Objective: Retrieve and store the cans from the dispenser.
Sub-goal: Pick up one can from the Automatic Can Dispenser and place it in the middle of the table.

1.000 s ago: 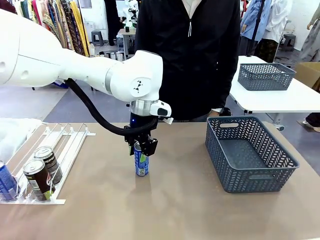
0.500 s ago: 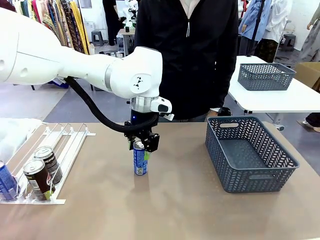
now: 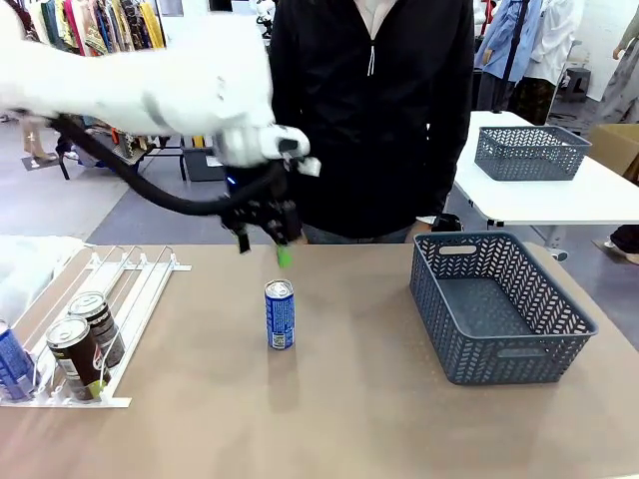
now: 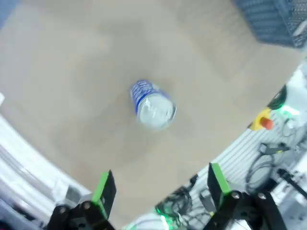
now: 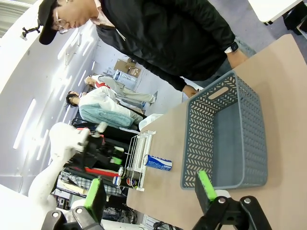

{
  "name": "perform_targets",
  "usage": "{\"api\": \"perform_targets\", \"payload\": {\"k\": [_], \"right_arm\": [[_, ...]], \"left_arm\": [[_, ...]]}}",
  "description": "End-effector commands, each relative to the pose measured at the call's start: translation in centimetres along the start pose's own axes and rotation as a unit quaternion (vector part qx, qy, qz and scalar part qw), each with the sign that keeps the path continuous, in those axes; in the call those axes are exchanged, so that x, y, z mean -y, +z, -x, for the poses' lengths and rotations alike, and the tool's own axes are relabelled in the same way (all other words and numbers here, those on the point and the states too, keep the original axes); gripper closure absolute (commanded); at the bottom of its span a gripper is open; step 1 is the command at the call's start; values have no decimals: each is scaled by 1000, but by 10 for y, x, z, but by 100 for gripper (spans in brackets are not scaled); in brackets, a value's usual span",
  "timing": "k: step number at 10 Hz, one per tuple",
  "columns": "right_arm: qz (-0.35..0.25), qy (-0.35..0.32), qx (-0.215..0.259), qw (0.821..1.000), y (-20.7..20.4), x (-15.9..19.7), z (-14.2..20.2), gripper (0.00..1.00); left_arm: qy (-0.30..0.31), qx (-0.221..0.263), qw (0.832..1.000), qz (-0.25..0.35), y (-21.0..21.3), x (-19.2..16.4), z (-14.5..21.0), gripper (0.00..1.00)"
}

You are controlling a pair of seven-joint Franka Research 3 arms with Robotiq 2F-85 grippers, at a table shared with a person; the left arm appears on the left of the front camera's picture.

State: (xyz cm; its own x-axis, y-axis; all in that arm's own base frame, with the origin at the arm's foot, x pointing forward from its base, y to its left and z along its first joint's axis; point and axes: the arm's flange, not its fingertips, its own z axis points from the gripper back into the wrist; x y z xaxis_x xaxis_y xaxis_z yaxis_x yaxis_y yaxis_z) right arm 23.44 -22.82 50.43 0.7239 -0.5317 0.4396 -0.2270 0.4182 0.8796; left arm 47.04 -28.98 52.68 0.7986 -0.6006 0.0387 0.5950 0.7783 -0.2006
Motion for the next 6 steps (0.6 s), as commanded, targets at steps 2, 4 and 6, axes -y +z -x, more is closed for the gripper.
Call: {"api": "perform_targets", "payload": {"k": [2, 4, 6], "right_arm": [[-12, 13, 12, 1000, -1, -1, -4, 0], [-12, 13, 12, 1000, -1, -1, -4, 0], [-12, 13, 12, 1000, -1, -1, -4, 0]], "left_arm": [[70, 86, 989, 102, 55, -85, 128, 0], [159, 167, 956, 182, 81, -169, 226, 0], [266, 283, 885, 256, 83, -230, 333, 0]]}}
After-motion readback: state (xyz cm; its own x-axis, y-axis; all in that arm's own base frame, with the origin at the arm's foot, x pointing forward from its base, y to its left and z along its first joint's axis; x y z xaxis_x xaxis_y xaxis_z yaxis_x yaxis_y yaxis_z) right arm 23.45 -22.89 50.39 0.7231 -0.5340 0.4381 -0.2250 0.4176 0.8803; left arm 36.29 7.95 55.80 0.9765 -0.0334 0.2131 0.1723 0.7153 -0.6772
